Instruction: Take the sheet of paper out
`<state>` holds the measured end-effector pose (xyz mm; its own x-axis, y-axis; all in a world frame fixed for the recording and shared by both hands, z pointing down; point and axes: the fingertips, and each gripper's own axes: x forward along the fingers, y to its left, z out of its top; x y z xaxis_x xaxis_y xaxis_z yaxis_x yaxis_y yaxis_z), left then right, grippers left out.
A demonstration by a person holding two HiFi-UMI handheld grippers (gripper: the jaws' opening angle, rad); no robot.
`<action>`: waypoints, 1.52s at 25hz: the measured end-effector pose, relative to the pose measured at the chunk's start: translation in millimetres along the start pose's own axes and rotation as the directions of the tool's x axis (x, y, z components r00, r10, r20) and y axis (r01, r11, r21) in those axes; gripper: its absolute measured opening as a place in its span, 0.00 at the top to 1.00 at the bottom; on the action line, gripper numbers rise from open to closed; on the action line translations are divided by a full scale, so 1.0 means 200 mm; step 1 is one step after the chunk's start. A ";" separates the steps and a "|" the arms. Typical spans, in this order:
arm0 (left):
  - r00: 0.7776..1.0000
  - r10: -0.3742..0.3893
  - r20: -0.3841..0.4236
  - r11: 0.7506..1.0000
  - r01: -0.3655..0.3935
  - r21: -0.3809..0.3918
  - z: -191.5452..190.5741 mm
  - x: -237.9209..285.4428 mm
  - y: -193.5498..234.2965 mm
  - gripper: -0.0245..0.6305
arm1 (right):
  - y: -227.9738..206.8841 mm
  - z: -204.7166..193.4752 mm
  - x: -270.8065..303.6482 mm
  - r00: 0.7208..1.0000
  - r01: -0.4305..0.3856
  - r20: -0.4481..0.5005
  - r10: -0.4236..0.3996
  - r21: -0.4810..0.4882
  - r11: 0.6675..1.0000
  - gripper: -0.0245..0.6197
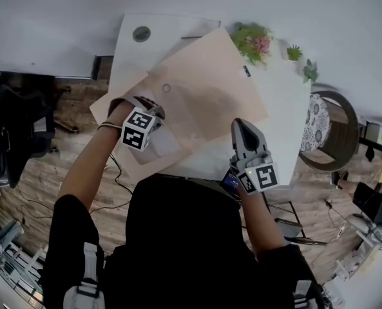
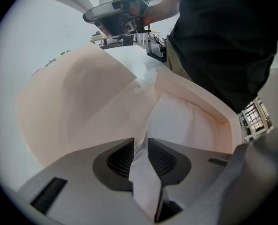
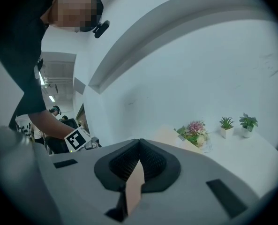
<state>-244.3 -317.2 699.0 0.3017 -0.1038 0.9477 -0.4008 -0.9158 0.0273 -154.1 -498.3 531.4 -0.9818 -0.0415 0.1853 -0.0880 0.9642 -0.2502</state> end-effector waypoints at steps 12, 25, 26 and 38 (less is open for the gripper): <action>0.998 -0.050 -0.024 0.996 0.052 0.074 0.04 0.02 0.02 0.95 | -0.04 -0.01 -0.02 1.000 0.023 0.005 -0.023 0.017 1.000 0.95; 0.995 0.085 0.043 0.986 -0.090 0.142 0.28 -0.02 0.28 0.95 | -0.06 0.02 -0.07 0.998 0.054 0.021 -0.054 0.015 0.998 0.95; 0.994 0.097 0.049 0.985 -0.103 0.142 0.30 -0.03 0.30 0.95 | -0.06 0.02 -0.07 0.998 0.056 0.023 -0.056 0.015 0.998 0.95; 0.941 0.321 0.109 0.936 -0.333 0.114 0.50 -0.26 0.59 0.96 | -0.12 0.11 -0.12 0.992 0.107 0.073 -0.107 -0.004 0.994 0.95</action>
<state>-221.2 -459.2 620.8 0.2490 -0.4340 0.8658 -0.3770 -0.8669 -0.3262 -132.0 -525.8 511.6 -0.9764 -0.1631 0.1413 -0.1922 0.9551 -0.2255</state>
